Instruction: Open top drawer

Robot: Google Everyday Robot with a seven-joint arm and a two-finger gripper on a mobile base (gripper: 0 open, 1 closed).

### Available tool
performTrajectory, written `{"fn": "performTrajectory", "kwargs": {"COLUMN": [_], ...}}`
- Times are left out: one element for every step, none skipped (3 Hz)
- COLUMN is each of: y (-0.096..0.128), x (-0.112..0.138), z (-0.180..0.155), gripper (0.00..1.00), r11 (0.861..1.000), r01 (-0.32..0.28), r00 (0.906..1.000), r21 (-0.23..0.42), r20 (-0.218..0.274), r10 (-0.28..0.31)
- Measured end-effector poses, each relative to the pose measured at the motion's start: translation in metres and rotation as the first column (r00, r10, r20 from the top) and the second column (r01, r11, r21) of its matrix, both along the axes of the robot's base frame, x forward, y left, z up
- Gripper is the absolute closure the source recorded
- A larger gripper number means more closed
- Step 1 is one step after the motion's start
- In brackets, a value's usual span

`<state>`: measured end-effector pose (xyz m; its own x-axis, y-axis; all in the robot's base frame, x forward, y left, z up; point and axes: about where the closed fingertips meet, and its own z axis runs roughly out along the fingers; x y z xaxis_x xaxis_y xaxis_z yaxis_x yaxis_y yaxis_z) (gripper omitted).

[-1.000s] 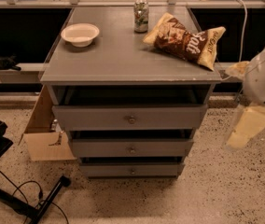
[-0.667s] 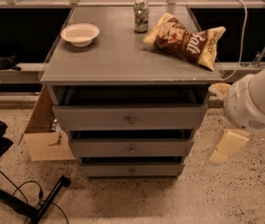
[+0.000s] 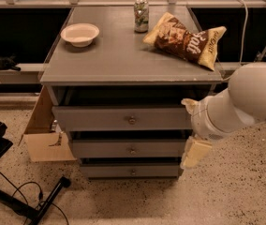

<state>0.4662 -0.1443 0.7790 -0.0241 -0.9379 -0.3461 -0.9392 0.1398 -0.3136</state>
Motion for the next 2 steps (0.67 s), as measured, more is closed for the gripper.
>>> {"fn": "performTrajectory", "kwargs": {"y": [0.014,0.0139], "x": [0.0227,0.0227], "z": [-0.0378,-0.0377], "gripper": [0.0,0.0], "r11": [0.999,0.999], "r01": [-0.015,-0.015], "r00": [0.9994,0.9994], "r21": [-0.045,-0.046], "r20": [-0.032,-0.031], "r10": [0.014,0.014]}}
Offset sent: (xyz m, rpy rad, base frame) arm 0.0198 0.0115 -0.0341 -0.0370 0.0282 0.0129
